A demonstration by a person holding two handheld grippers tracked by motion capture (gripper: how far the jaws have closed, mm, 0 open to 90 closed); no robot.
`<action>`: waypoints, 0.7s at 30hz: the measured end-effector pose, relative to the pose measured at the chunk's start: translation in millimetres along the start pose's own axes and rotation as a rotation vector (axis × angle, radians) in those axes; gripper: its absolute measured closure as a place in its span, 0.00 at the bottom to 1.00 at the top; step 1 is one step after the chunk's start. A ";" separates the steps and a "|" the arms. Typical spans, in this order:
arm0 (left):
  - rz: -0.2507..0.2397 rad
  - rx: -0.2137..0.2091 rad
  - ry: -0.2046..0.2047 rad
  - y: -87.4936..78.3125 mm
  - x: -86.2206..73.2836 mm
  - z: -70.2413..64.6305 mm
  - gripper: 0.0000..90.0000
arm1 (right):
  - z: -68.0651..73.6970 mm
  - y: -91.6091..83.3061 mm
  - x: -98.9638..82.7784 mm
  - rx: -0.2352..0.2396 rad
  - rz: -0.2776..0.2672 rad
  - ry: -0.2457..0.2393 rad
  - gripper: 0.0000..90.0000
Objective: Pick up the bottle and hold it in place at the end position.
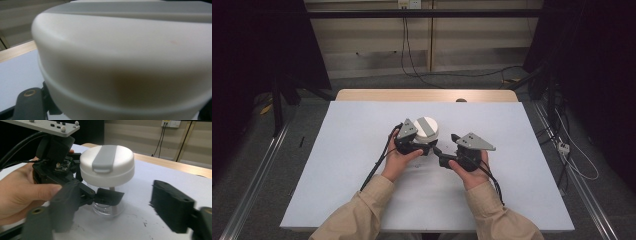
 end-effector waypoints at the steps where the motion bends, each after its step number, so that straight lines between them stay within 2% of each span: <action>1: 0.000 0.000 0.000 0.0 0.0 0.0 0.21 | 0.8 0.5 0.8 0.004 0.001 0.003 0.35; 2: 0.000 0.000 0.001 0.0 0.0 0.0 0.21 | 2.0 1.7 1.8 0.007 0.005 -0.006 0.48; 3: 0.000 0.001 0.001 0.0 0.0 -0.1 0.21 | 2.0 1.7 1.8 0.007 0.005 -0.006 0.48; 8: 0.001 0.001 0.004 0.1 0.0 -0.1 0.21 | 4.9 5.7 2.0 0.024 0.027 -0.030 0.76; 11: 0.003 0.002 0.007 0.0 0.0 0.2 0.21 | 6.6 7.6 2.5 0.041 0.035 -0.037 0.88; 16: 0.003 0.001 0.001 0.2 -0.1 -0.1 0.21 | 9.2 11.2 3.5 0.058 0.046 -0.035 0.99; 21: 0.004 0.000 0.004 0.2 -0.2 -0.3 0.21 | 10.5 13.5 3.7 0.063 0.056 -0.033 1.00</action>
Point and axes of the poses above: each handheld gripper's, and its own axes: y roughly forward along the jaws, x roughly out of its top, z roughly to its left, the point moved 6 cm from there along y, roughly forward along the jaws, and after that the axes turned 10 degrees about z, right-handed, at the moved point
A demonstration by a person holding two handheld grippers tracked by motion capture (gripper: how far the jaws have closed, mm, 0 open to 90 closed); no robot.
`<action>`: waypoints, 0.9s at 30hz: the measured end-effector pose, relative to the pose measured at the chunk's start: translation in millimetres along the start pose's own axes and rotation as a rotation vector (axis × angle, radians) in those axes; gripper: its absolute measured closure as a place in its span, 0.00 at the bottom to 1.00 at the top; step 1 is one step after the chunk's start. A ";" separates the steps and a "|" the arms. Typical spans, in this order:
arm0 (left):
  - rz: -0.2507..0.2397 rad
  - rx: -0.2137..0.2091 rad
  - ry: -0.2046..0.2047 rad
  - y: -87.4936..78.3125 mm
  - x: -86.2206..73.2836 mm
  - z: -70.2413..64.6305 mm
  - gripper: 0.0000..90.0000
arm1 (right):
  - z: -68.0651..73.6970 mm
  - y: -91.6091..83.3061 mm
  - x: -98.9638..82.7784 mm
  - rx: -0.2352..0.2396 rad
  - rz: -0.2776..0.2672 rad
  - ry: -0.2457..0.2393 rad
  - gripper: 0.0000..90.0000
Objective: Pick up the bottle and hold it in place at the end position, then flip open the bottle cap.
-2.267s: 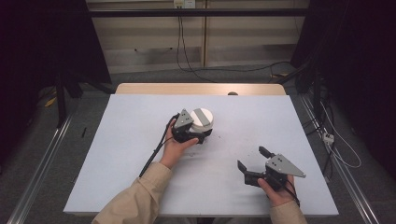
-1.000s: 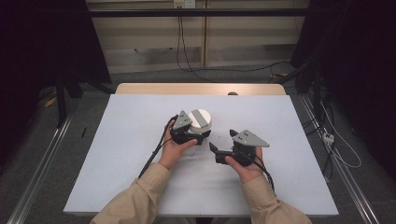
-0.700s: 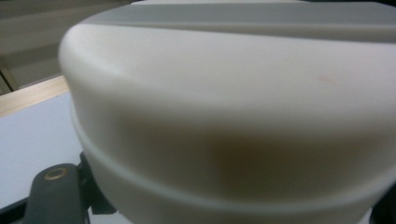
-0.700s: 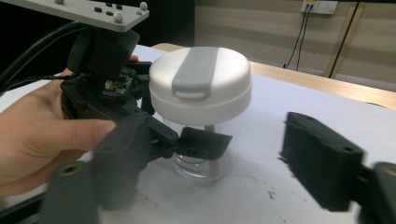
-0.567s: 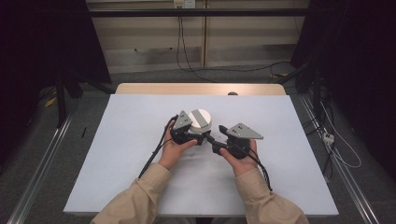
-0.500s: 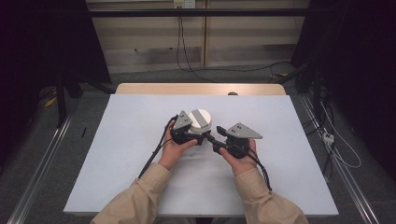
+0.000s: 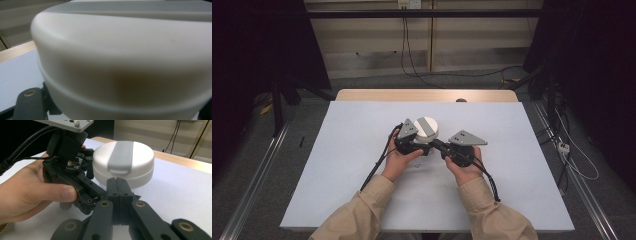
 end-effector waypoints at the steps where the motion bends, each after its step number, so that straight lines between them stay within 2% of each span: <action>1: 0.000 0.000 0.000 0.0 0.0 0.0 0.21 | 0.2 0.5 0.0 0.000 0.002 -0.002 1.00; 27: 0.002 0.007 0.004 0.3 0.0 -0.2 0.21 | -2.2 6.9 -2.1 -0.002 0.023 0.013 1.00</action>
Point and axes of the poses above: each handheld gripper's, and its own axes: y roughly forward along the jaws, x roughly out of its top, z roughly to its left, the point moved 6 cm from there along y, roughly forward along the jaws, and after that the axes turned 10 degrees about z, right-handed, at the moved point
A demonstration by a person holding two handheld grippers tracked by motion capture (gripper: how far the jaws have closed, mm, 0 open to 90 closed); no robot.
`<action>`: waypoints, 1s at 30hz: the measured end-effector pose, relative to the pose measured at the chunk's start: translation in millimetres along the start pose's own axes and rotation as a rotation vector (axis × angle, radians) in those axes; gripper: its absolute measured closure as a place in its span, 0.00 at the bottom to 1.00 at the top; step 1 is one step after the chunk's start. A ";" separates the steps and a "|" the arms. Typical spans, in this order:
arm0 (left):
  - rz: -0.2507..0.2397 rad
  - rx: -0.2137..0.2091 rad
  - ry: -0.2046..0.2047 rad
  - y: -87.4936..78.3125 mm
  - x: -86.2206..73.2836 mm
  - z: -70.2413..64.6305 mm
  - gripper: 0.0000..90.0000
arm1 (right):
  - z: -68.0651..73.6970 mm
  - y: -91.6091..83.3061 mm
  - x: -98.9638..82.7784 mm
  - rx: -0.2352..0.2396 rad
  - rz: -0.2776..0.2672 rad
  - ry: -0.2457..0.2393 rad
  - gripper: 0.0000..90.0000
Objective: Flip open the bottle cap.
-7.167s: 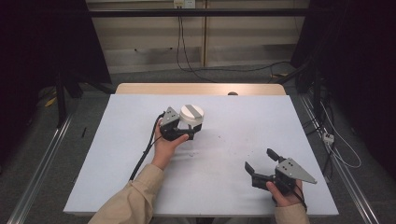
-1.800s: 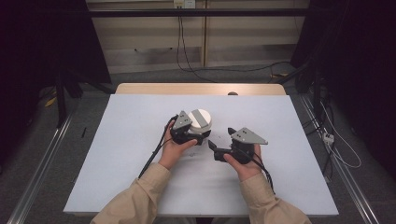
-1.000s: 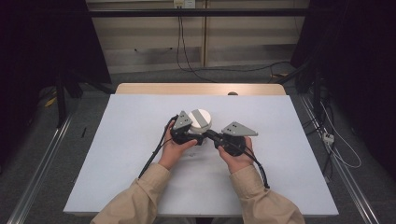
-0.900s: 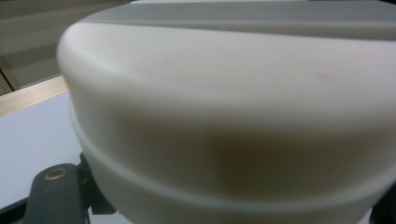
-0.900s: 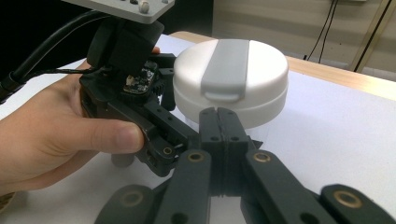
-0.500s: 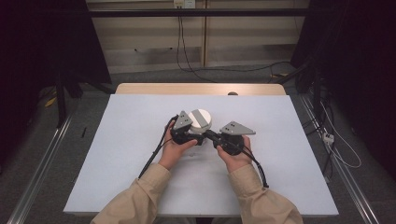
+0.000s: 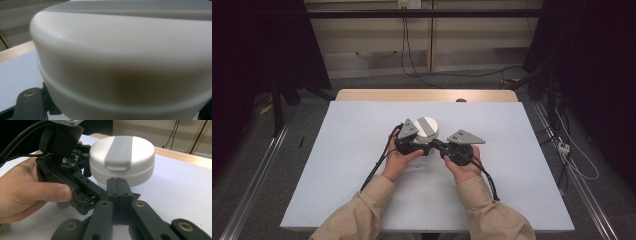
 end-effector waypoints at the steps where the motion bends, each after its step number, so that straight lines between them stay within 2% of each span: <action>1: 0.000 0.000 0.000 0.0 0.0 0.0 0.21 | 0.0 0.3 -0.2 -0.001 0.003 0.001 1.00; 7: 0.002 0.001 0.002 0.0 -0.2 -0.2 0.21 | -0.1 2.7 -1.1 -0.003 0.009 0.000 1.00; 30: 0.003 0.009 0.005 0.5 -0.2 -1.2 0.21 | 2.2 1.6 8.4 0.004 -0.022 0.001 1.00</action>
Point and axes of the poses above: each handheld gripper's, and its own axes: y roughly forward along the jaws, x roughly out of its top, z roughly to its left, the point moved 6 cm from there along y, roughly forward along the jaws, and after that the axes turned 10 degrees about z, right-handed, at the moved point
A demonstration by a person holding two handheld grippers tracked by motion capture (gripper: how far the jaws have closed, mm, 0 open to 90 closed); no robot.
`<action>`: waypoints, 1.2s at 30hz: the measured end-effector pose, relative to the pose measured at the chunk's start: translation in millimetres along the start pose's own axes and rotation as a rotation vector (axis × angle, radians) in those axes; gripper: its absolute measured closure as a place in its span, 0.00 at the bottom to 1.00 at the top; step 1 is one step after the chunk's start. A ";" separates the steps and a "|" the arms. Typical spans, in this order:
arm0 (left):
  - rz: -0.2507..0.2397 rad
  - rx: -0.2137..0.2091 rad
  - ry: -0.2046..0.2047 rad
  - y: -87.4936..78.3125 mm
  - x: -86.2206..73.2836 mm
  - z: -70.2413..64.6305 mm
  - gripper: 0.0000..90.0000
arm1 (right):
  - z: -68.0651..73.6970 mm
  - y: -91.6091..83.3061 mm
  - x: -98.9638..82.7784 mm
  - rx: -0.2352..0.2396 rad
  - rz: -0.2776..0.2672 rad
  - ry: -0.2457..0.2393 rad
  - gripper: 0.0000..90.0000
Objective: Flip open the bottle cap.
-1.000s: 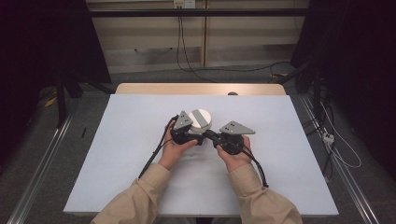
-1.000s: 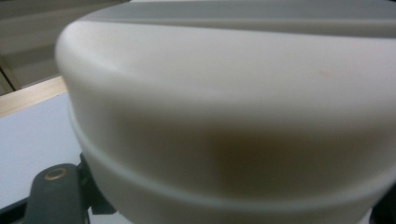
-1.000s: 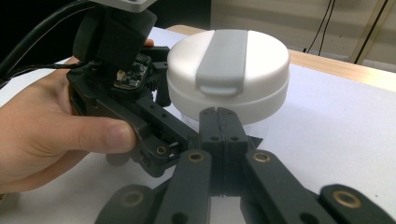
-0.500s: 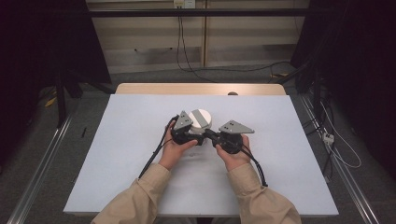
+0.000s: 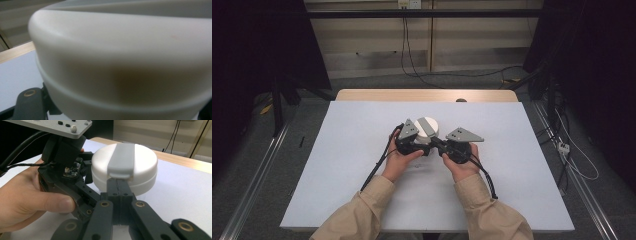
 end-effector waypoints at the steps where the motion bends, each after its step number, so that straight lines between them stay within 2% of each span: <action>1: 0.002 -0.002 0.004 0.0 -0.1 0.1 0.21 | 0.2 0.0 0.4 0.000 0.000 -0.001 1.00; 16: 0.004 0.000 0.003 0.2 -0.2 -0.5 0.21 | 3.2 -0.8 15.2 0.005 -0.031 -0.005 1.00; 36: 0.003 0.004 0.007 0.5 0.0 -0.9 0.21 | 3.3 -2.8 32.1 -0.007 -0.041 -0.031 1.00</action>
Point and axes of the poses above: each handheld gripper's, and its own axes: y roughly forward along the jaws, x roughly out of its top, z roughly to its left, the point moved 6 cm from there along y, roughly forward along the jaws, and after that the axes turned 10 degrees about z, right-handed, at the moved point
